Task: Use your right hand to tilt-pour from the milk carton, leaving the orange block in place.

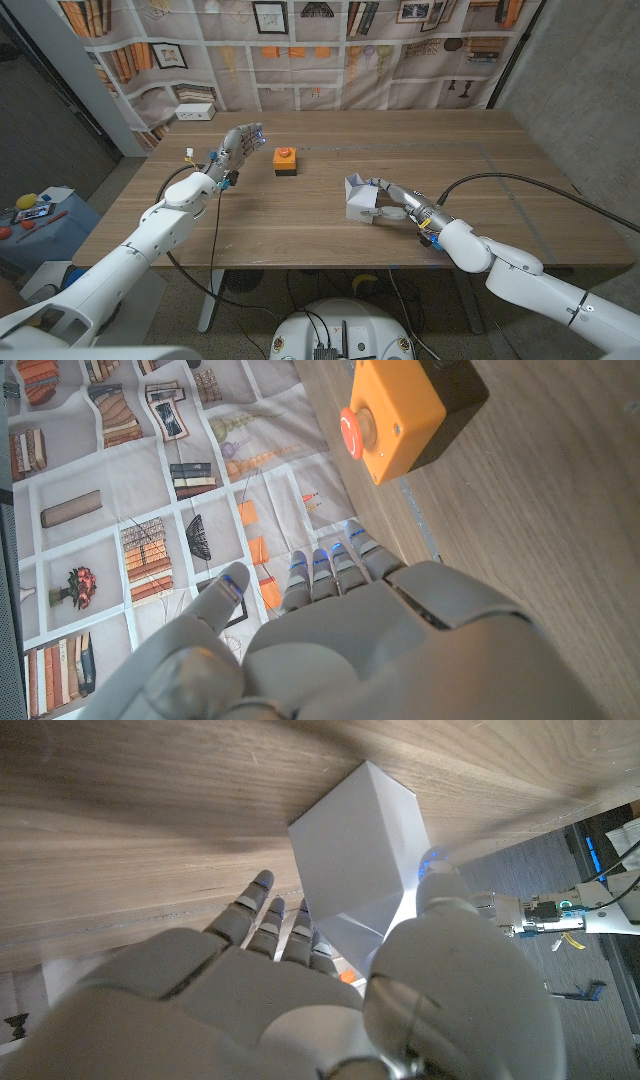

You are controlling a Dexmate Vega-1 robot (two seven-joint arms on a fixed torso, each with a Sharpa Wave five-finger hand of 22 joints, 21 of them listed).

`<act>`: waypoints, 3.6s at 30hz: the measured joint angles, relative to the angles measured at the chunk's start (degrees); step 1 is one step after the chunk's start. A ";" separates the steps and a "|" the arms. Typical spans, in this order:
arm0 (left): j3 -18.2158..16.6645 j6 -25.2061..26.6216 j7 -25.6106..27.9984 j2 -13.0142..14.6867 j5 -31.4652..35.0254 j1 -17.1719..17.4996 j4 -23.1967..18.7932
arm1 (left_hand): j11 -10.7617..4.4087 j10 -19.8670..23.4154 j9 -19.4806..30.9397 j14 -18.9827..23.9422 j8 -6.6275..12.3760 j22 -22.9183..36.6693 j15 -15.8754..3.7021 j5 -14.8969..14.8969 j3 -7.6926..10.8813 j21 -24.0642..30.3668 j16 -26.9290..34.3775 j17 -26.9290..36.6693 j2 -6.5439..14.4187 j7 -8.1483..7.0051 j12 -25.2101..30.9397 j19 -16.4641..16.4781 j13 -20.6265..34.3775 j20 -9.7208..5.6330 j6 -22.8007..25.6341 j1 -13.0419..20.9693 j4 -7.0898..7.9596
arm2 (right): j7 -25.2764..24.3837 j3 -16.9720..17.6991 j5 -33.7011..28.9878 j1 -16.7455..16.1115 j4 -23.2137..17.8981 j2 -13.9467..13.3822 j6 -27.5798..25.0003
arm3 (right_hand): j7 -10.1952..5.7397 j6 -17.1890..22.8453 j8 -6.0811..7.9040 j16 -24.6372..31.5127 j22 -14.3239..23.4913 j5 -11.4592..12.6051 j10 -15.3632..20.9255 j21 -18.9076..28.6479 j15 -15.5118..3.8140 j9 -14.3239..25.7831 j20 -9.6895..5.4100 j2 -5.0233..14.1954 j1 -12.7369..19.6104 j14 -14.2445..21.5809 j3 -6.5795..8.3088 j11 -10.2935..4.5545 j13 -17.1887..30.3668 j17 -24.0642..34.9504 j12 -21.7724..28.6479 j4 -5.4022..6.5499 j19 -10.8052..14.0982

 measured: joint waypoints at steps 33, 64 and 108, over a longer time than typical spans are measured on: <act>-0.23 1.65 1.40 0.83 -0.64 2.04 -3.04 | -0.06 0.67 0.30 0.89 0.00 0.00 0.16 0.00 0.47 -0.01 0.00 0.13 0.00 -0.63 0.00 0.70 0.00 0.09 0.62 0.00 -0.01 | -2.43 1.13 0.48 -1.08 -0.50 0.77 -0.82 | -1.63 8.79 6.94 3.72 -0.01 -0.38 11.08 0.45 -2.46 1.36 -2.24 -0.98 4.75 6.75 1.11 -3.18 1.91 0.82 2.78 0.15 4.29; -0.48 5.88 6.90 1.30 -0.99 4.99 -9.57 | -0.37 0.98 0.28 1.72 0.00 0.00 -0.29 0.00 0.79 -0.01 0.00 0.12 0.00 -1.34 0.00 0.69 0.30 0.08 1.33 0.00 0.16 | 0.07 6.56 4.56 -0.40 -2.49 -3.28 -0.52 | -1.32 9.09 7.38 4.43 -0.01 -0.38 11.69 0.45 -2.76 1.62 -1.93 -0.69 5.04 7.05 1.34 -3.17 2.43 1.34 2.74 0.39 5.20; 2.26 12.11 15.69 -1.49 1.01 5.77 -17.01 | -0.37 0.98 0.27 1.79 -0.39 0.00 -0.37 0.00 1.11 -0.01 0.00 0.11 0.00 -1.65 -0.34 0.69 0.28 0.08 1.64 0.00 0.15 | 9.78 13.09 10.19 5.80 2.10 -12.06 3.42 | -1.53 9.30 8.39 5.53 -0.02 -0.38 13.75 0.45 -2.66 1.34 -1.44 -0.69 5.04 8.59 1.57 -3.18 3.23 1.87 2.63 0.63 6.76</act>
